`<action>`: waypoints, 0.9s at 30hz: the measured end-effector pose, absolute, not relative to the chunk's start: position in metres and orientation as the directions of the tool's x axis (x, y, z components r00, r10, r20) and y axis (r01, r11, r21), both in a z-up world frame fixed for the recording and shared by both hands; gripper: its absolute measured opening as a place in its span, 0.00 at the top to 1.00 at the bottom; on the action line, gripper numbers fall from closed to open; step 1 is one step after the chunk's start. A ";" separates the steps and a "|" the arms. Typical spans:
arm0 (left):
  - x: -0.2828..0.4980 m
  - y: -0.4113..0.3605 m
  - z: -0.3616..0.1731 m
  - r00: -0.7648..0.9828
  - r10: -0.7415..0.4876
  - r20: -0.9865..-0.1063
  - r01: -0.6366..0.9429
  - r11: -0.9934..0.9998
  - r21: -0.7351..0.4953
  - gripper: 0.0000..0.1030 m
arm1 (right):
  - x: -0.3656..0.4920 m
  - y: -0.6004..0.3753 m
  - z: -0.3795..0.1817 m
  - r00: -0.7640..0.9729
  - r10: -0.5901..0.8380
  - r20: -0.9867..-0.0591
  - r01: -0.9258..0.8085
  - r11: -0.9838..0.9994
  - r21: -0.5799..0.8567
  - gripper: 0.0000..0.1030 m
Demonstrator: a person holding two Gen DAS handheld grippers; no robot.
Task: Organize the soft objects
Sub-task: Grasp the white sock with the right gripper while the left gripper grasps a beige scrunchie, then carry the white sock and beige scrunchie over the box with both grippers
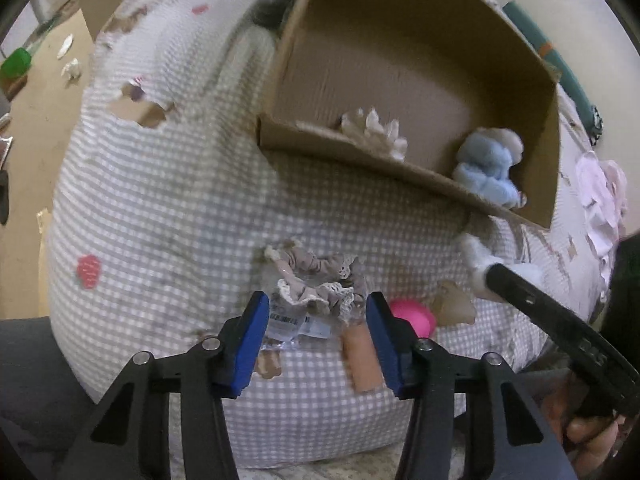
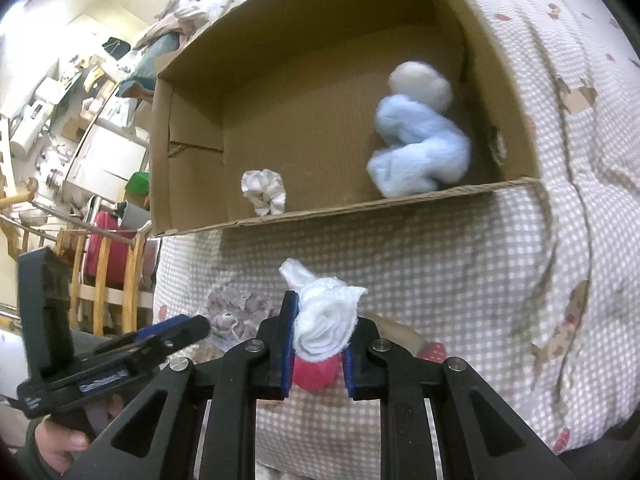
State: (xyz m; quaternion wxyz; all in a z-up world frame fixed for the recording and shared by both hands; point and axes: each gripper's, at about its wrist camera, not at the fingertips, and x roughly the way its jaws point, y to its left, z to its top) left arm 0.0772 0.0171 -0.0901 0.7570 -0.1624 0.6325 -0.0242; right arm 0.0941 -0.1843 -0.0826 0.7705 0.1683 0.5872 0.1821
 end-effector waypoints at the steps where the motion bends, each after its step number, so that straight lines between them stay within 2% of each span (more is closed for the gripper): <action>1: 0.079 0.016 -0.092 0.193 -0.243 -0.951 -0.170 0.946 -0.276 0.54 | 0.092 -0.187 -0.082 0.249 0.479 -0.842 -0.078 0.876 0.476 0.80; 4: 0.085 0.007 -0.099 0.173 -0.247 -0.953 -0.154 0.949 -0.274 0.58 | 0.087 -0.203 -0.080 0.259 0.481 -0.838 -0.058 0.873 0.483 0.80; 5: 0.088 0.004 -0.102 0.169 -0.232 -0.958 -0.143 0.956 -0.257 0.66 | 0.085 -0.207 -0.079 0.263 0.482 -0.836 -0.051 0.872 0.487 0.80; 6: 0.090 0.001 -0.104 0.165 -0.216 -0.962 -0.133 0.962 -0.239 0.79 | 0.084 -0.210 -0.078 0.267 0.483 -0.834 -0.045 0.870 0.490 0.80; 8: 0.093 -0.002 -0.107 0.164 -0.197 -0.967 -0.131 0.967 -0.219 0.90 | 0.082 -0.215 -0.076 0.277 0.483 -0.831 -0.038 0.869 0.493 0.80; 15: 0.086 0.010 -0.064 0.338 -0.165 -0.926 -0.132 0.966 -0.221 0.92 | 0.073 -0.224 -0.066 0.301 0.491 -0.817 -0.034 0.862 0.505 0.80; 27: 0.063 0.018 -0.047 0.390 -0.098 -0.916 -0.125 0.979 -0.159 0.92 | 0.067 -0.212 -0.057 0.315 0.471 -0.824 -0.093 0.880 0.467 0.80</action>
